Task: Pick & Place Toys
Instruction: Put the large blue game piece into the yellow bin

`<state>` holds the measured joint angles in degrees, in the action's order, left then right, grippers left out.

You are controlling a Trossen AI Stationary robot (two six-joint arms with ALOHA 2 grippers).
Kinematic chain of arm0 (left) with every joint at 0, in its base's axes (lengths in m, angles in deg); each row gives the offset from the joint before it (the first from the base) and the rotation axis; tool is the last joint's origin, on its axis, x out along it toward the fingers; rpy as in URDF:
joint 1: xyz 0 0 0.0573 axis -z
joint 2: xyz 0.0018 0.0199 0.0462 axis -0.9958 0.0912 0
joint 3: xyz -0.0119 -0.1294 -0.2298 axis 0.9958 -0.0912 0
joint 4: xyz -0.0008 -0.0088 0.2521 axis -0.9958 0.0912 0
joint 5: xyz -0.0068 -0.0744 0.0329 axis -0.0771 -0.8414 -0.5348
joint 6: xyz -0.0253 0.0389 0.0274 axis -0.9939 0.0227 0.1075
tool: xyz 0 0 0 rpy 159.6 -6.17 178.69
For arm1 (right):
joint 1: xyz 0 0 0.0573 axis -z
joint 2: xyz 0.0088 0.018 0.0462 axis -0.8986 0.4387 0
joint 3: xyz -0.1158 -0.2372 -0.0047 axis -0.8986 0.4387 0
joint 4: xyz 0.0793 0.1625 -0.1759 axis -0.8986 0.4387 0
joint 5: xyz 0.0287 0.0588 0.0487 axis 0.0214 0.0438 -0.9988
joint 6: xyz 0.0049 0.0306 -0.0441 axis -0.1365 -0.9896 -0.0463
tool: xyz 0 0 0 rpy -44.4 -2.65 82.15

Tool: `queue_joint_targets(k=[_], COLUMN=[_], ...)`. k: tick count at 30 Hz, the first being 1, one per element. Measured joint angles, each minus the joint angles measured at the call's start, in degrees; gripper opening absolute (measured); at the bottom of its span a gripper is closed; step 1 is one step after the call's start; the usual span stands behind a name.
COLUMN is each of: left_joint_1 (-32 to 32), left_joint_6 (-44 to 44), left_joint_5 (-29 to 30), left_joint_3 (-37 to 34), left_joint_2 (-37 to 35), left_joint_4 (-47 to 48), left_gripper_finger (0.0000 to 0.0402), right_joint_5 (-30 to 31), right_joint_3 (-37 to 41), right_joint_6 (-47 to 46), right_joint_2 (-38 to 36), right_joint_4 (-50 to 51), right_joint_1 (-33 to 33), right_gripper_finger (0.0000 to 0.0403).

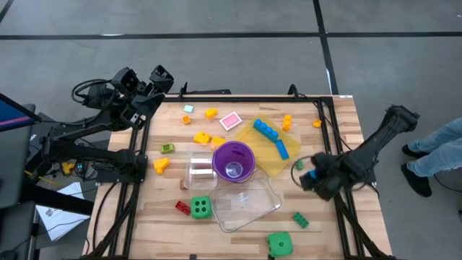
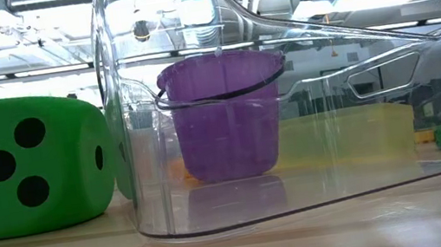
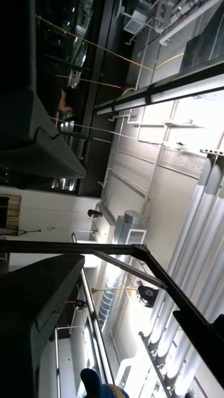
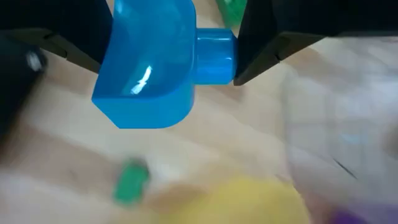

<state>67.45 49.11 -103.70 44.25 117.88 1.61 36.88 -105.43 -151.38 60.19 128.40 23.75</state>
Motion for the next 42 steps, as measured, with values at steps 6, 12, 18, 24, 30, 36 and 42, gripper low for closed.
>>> queue_joint_targets(k=[6,12,18,24,30,36,42], left_joint_1=[0.0,0.0,0.0,0.0,0.0,0.0,0.0], left_joint_6=[0.0,0.0,0.0,0.0,0.0,0.0,0.0], left_joint_5=[0.0,0.0,0.0,0.0,0.0,0.0,0.0], left_joint_3=[0.0,0.0,0.0,0.0,0.0,0.0,0.0], left_joint_2=[0.0,0.0,0.0,0.0,0.0,0.0,0.0], left_joint_4=[0.0,0.0,0.0,0.0,0.0,0.0,0.3], left_gripper_finger=[0.0205,0.0205,0.0205,0.0205,0.0205,0.0205,0.0205], right_joint_5=[2.2,0.1,-5.0,-13.1,-16.8,-17.4,-17.3], right_joint_3=[0.0,0.0,0.0,0.0,0.0,0.0,0.0], right_joint_6=[15.8,33.9,50.5,62.9,69.8,73.0,73.4], right_joint_2=[-6.8,-7.4,-4.2,2.2,9.2,15.3,18.1], right_joint_4=[-0.1,-3.1,-11.2,-17.8,-20.4,-21.5,-21.5], right_joint_1=[12.6,28.1,42.1,52.9,57.5,58.0,57.9], right_gripper_finger=[0.0264,0.0264,0.0264,0.0264,0.0264,0.0265,0.0265])
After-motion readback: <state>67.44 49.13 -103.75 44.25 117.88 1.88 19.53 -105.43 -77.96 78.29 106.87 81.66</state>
